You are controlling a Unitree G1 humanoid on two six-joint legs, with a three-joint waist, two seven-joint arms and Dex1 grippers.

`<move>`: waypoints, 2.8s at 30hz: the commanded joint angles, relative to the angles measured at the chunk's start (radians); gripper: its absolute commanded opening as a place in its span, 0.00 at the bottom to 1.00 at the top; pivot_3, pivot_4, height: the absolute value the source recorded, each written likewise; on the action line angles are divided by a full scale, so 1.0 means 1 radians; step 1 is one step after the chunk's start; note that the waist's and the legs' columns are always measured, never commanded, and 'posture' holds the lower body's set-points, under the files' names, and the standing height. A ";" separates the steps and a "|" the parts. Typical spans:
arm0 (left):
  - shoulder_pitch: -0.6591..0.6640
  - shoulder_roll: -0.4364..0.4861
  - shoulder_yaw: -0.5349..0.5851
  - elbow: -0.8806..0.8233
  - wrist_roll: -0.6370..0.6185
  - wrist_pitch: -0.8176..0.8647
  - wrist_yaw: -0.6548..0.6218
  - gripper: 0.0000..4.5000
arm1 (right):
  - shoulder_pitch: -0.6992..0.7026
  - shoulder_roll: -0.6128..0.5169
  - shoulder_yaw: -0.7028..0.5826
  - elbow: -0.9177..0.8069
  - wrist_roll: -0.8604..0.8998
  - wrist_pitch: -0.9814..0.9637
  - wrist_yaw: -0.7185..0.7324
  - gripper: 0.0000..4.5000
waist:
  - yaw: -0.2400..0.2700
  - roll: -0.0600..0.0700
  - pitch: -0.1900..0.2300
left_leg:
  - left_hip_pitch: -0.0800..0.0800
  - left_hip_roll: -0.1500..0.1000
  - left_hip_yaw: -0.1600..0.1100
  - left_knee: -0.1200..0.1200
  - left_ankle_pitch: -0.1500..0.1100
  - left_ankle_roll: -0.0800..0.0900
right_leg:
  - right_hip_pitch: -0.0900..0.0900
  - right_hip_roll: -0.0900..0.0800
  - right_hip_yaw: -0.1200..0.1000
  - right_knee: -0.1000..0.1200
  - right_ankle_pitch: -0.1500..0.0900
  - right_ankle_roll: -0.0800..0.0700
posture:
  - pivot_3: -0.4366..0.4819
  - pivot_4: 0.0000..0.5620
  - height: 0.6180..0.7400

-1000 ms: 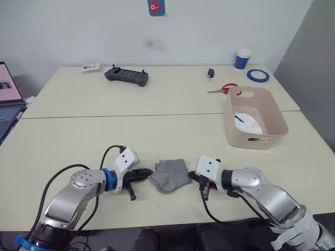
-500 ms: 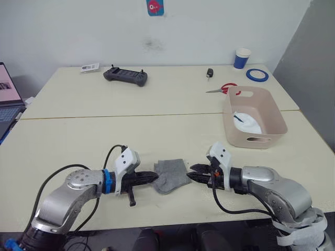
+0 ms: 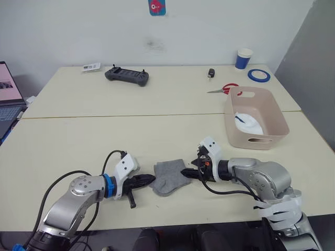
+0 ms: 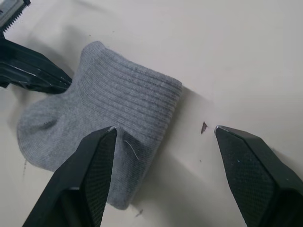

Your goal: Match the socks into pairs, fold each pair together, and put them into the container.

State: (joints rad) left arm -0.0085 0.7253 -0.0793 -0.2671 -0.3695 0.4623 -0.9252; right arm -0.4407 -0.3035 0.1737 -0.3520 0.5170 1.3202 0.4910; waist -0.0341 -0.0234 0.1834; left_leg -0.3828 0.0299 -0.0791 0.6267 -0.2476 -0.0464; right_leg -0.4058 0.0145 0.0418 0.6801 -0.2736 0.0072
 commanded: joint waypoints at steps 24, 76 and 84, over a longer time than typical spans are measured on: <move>0.063 0.026 0.022 -0.020 0.012 0.014 0.023 0.00 | -0.066 0.288 -0.132 0.165 0.083 0.105 -0.065 0.18 | -0.023 0.001 -0.001 | 0.000 0.001 0.000 -0.002 0.000 0.000 | -0.001 0.000 0.000 0.000 0.000 0.000 | 0.48 0.27 1.00; -0.630 -0.038 0.102 -0.111 -0.474 0.393 -0.055 1.00 | -0.626 -0.621 0.193 1.027 -0.809 -1.789 0.611 0.55 | -0.017 0.004 0.008 | -0.003 -0.001 0.004 0.002 0.002 -0.003 | -0.002 0.000 0.003 -0.001 0.003 -0.002 | 0.48 0.27 1.00; -0.638 -0.038 0.089 -0.077 -0.437 0.360 -0.079 1.00 | -0.667 -0.685 0.096 0.858 -0.681 -1.509 0.859 1.00 | -0.016 0.004 0.008 | -0.002 -0.001 0.004 0.002 0.002 -0.002 | -0.002 0.000 0.002 0.001 0.003 -0.002 | 0.48 0.27 1.00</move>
State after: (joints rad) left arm -0.6265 0.6834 0.0041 -0.3399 -0.8122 0.8426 -0.9947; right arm -1.0838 -0.9632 0.3128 0.5597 -0.2005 -0.2463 1.3043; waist -0.0505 -0.0192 0.1913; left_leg -0.3851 0.0289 -0.0757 0.6291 -0.2460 -0.0488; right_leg -0.4078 0.0143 0.0437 0.6806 -0.2707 0.0048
